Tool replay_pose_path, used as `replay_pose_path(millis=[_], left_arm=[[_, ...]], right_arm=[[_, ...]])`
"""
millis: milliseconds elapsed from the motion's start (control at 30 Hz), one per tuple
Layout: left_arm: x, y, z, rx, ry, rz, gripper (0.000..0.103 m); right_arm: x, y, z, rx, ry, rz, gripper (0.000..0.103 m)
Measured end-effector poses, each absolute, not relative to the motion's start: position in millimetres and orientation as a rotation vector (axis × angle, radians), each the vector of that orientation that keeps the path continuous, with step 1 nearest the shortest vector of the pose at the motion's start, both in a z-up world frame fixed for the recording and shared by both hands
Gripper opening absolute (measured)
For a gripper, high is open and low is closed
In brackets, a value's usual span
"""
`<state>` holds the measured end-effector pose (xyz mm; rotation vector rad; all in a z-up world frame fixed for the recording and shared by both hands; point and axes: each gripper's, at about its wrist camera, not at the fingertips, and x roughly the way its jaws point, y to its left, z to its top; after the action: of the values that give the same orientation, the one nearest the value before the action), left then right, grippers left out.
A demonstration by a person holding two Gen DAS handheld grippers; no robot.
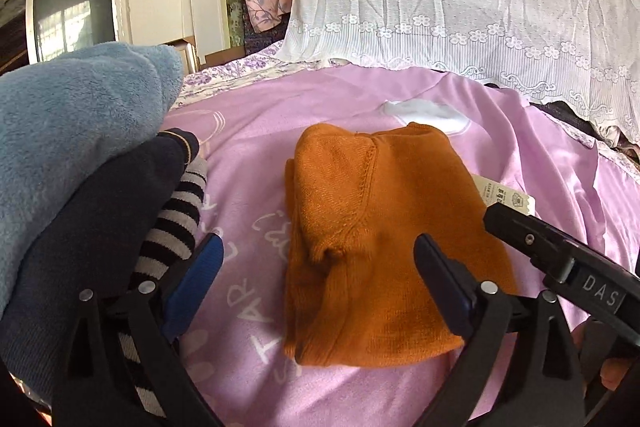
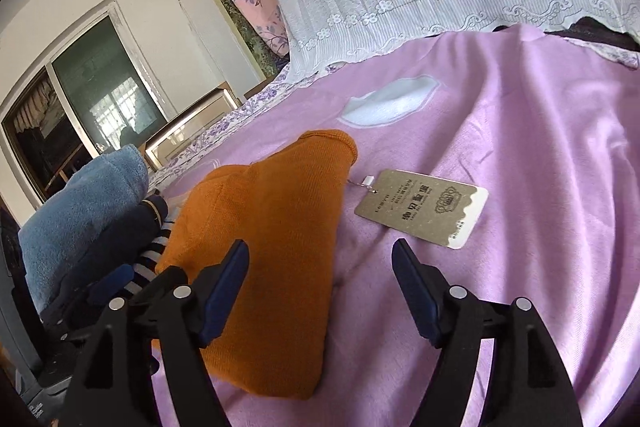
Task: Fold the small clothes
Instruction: 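Lower the cardigan onto the sheet and open the right gripper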
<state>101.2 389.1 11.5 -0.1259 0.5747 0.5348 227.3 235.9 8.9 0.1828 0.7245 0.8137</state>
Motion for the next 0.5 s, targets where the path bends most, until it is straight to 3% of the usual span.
replay_pose_path(millis=[500], left_arm=[[39.5, 355.9, 5.9, -0.04, 0.518, 0.582, 0.099]], right_arm=[[158.4, 193.2, 11.2, 0.138, 0.611, 0.752, 0.079]])
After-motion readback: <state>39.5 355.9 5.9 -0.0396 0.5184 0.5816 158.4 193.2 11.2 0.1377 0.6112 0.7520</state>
